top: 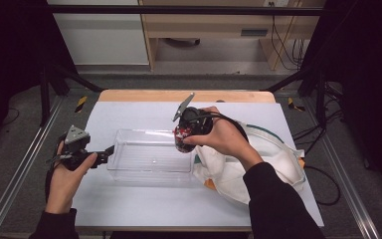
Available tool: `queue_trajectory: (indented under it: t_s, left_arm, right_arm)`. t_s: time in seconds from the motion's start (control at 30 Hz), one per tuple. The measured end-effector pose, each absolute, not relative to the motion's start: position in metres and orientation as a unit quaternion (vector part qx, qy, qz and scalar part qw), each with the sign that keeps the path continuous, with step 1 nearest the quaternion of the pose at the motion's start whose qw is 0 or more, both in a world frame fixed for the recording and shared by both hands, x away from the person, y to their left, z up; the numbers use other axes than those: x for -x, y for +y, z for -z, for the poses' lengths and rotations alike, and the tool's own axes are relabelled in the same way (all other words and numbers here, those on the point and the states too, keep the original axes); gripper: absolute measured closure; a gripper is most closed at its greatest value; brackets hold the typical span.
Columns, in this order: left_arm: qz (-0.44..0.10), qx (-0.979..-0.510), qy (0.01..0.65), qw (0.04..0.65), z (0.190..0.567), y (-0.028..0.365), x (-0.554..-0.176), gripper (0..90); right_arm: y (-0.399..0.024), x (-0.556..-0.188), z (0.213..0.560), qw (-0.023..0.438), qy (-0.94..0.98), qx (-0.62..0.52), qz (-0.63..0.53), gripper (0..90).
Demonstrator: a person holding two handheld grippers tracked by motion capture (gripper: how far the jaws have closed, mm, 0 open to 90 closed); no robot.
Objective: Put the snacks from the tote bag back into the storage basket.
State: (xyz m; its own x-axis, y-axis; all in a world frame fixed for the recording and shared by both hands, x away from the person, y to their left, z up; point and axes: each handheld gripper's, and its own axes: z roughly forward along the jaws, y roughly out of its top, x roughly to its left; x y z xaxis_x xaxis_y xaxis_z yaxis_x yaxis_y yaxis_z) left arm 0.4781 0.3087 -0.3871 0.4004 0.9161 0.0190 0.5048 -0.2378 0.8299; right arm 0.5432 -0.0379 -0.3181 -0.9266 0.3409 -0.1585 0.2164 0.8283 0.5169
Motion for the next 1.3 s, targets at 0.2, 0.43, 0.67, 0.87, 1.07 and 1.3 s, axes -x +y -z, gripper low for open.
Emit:
queue_trajectory:
  t_s: [0.2, 0.43, 0.67, 0.87, 1.07, 1.3]
  left_arm:
    - [-0.264, -0.741, 0.479, 0.389, 0.387, 0.308, -0.478, 5.5]
    - [-0.263, -0.74, 0.48, 0.39, 0.386, 0.311, -0.478, 5.5]
    - [-0.262, -0.741, 0.48, 0.39, 0.386, 0.311, -0.478, 5.5]
    - [-0.262, -0.739, 0.481, 0.392, 0.386, 0.311, -0.478, 5.5]
    - [-0.263, -0.739, 0.481, 0.391, 0.386, 0.312, -0.478, 5.5]
    - [-0.263, -0.739, 0.482, 0.391, 0.387, 0.312, -0.478, 5.5]
  right_arm:
    - [-0.034, -0.544, 0.319, 0.124, 0.948, -0.145, -0.255, 24.3]
    - [-0.027, -0.545, 0.322, 0.122, 0.949, -0.142, -0.252, 24.3]
    - [-0.022, -0.546, 0.326, 0.12, 0.951, -0.138, -0.251, 24.3]
    - [-0.018, -0.549, 0.331, 0.116, 0.952, -0.136, -0.249, 24.3]
    - [-0.015, -0.55, 0.335, 0.114, 0.952, -0.137, -0.247, 24.3]
    - [-0.014, -0.552, 0.342, 0.109, 0.953, -0.14, -0.246, 24.3]
